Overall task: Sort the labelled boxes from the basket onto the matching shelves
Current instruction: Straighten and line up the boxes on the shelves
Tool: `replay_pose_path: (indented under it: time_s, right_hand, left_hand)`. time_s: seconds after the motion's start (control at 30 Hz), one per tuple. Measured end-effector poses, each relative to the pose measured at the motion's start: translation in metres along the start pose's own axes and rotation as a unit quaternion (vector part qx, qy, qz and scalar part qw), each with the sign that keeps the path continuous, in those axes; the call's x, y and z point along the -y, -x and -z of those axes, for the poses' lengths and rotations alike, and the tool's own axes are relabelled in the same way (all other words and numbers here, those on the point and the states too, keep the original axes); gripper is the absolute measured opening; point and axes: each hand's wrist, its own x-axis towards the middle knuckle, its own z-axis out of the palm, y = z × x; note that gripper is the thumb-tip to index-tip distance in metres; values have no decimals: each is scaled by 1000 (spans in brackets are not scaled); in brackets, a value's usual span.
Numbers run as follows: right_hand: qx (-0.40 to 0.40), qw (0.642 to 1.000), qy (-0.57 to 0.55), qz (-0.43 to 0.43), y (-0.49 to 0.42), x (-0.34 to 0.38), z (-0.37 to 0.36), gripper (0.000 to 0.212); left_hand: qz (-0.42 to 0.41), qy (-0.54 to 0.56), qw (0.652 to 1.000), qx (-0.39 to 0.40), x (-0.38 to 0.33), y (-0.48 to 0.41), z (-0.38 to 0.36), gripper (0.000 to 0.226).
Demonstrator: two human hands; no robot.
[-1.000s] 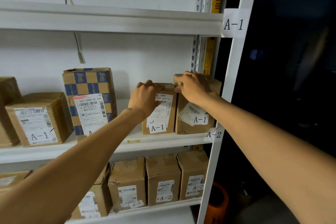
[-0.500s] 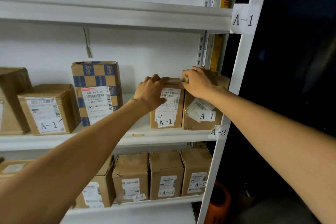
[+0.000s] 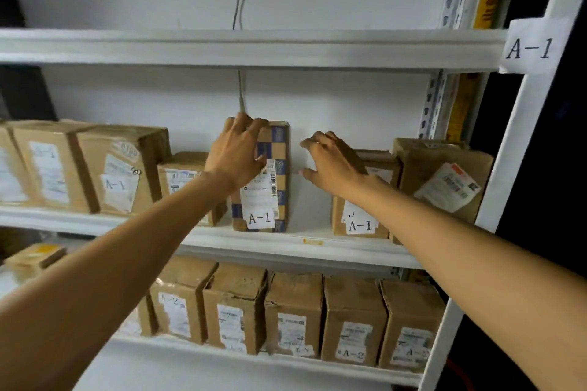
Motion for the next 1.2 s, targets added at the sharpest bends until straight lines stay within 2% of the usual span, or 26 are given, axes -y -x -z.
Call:
replay_pose_path:
  time_s: [0.17, 0.23, 0.33, 0.43, 0.5, 0.7, 0.8, 0.97, 1.2]
  right_hand:
    - [-66, 997, -37, 9, -25, 32, -9, 48]
    - [-72, 997, -33, -8, -38, 41, -12, 61]
    - [-25, 998, -18, -51, -64, 50, -14, 85]
    - [2, 993, -74, -95, -80, 59, -23, 66]
    - [-5, 990, -90, -111, -81, 63, -28, 59]
    - [3, 989, -81, -126, -63, 45, -12, 56]
    - [18, 990, -48, -130, -47, 26, 4, 51]
    - [35, 989, -65, -131, -32, 2, 16, 53]
    - [24, 989, -76, -124, -33, 4, 13, 53]
  left_hand:
    - [82, 76, 994, 1, 39, 9, 5, 76]
    - [99, 112, 989, 15, 50, 9, -5, 80]
    - [132, 176, 975, 31, 68, 2, -22, 83]
    - [121, 218, 965, 82, 79, -3, -39, 70]
    - [126, 286, 944, 104, 79, 0, -49, 67]
    - [99, 397, 906, 108, 61, 16, -78, 97]
    - [94, 431, 889, 123, 36, 14, -88, 101]
    - [88, 426, 894, 110, 8, 9, -99, 103]
    - [106, 410, 902, 84, 9, 5, -102, 107]
